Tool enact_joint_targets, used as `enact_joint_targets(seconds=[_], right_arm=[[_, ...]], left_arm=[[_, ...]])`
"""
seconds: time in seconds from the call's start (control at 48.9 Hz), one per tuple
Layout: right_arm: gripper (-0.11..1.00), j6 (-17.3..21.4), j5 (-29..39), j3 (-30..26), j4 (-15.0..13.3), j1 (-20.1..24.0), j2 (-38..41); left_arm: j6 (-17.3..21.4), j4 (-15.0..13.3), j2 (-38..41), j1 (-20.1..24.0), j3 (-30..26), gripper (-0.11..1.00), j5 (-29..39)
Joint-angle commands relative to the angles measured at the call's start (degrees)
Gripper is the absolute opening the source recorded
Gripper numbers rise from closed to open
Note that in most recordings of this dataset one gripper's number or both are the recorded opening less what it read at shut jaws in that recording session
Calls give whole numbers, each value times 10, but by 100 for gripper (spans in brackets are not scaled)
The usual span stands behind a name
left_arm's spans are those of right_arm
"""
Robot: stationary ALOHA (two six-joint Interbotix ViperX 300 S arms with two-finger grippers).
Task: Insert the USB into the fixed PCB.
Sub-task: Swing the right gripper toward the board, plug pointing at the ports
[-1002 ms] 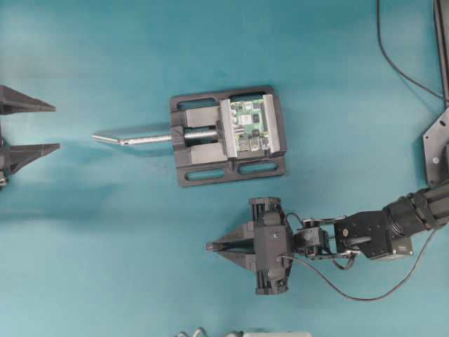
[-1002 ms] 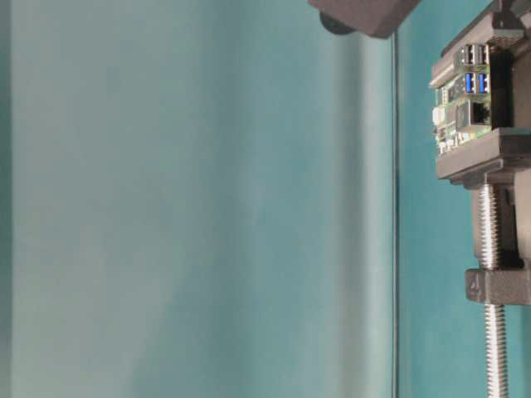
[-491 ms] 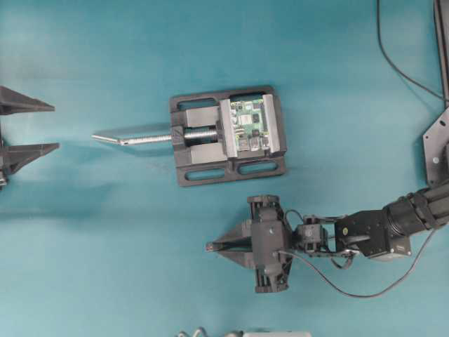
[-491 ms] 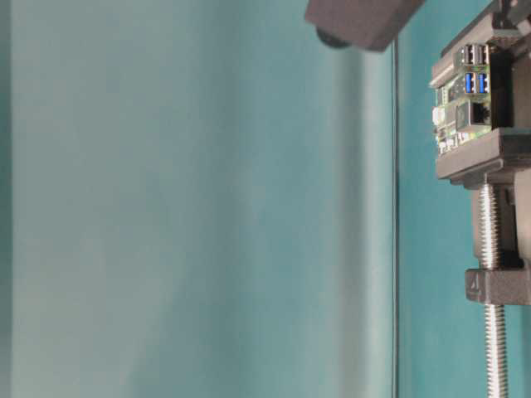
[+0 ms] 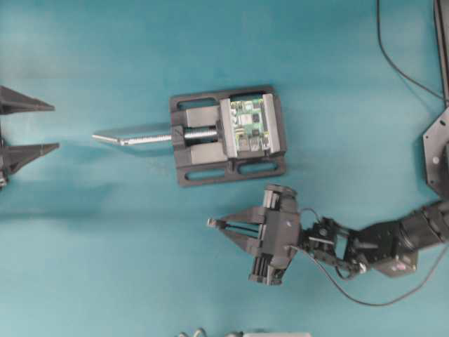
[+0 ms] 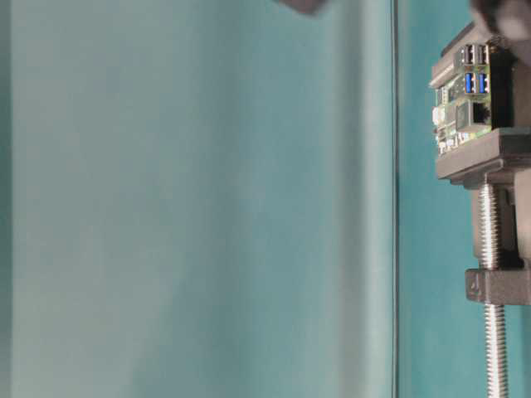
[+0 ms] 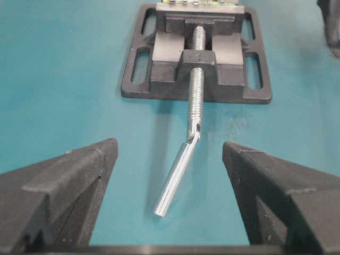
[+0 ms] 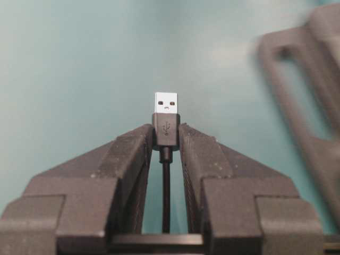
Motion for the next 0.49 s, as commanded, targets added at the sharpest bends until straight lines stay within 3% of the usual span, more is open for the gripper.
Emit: enact_joint_targets(seconds=[0.0,0.143,0.47], right_arm=[[22,-22,-31,-11,66,12,-21],[22,-57,-59,-22,153,25,-19],[21,-112,-120,-72,293,41,4]], left_arm=[[1,1,7,1,-6,96,-5],[1,1,7,1,-6,96,-5],[1,1,7,1,-6,96,-5]])
